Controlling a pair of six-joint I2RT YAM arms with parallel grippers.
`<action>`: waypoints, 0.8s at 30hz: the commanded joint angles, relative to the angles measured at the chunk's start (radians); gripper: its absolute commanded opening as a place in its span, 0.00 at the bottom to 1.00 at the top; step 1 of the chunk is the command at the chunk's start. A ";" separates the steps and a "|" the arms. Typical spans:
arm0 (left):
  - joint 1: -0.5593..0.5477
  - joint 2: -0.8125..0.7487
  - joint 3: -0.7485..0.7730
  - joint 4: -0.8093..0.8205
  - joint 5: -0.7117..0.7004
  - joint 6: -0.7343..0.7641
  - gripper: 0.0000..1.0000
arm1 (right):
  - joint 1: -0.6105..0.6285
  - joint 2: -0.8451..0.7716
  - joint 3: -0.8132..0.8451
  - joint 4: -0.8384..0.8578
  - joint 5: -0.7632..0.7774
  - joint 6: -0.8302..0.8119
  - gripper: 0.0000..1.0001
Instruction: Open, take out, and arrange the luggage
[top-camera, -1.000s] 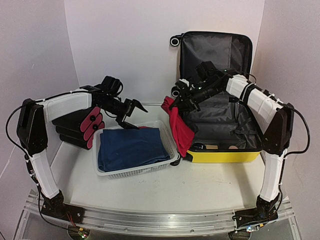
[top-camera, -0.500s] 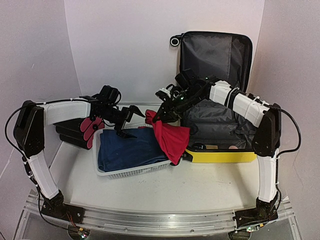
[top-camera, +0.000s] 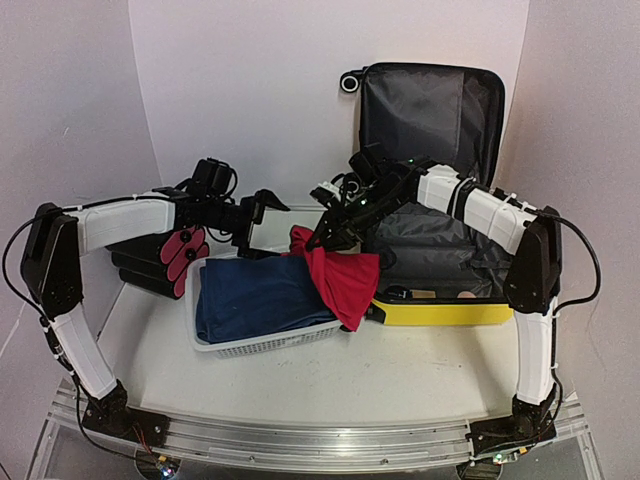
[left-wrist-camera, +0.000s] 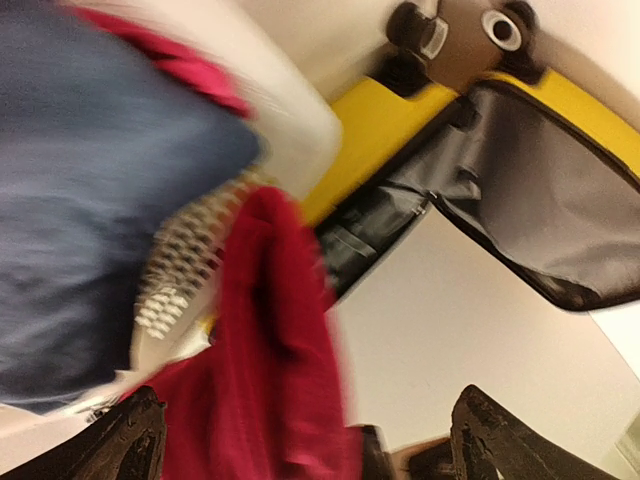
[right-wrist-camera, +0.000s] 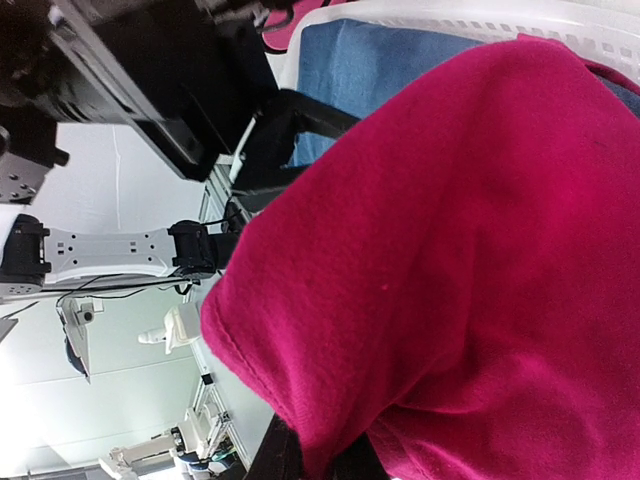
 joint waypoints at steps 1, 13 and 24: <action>-0.044 0.080 0.160 0.050 0.079 -0.028 0.99 | 0.006 -0.041 0.004 0.042 -0.004 -0.025 0.00; -0.096 0.113 0.177 -0.101 0.051 -0.031 0.97 | 0.006 -0.046 0.001 0.042 0.001 -0.031 0.00; -0.090 0.068 0.142 -0.080 0.097 -0.026 1.00 | 0.006 -0.041 0.008 0.039 0.008 -0.036 0.00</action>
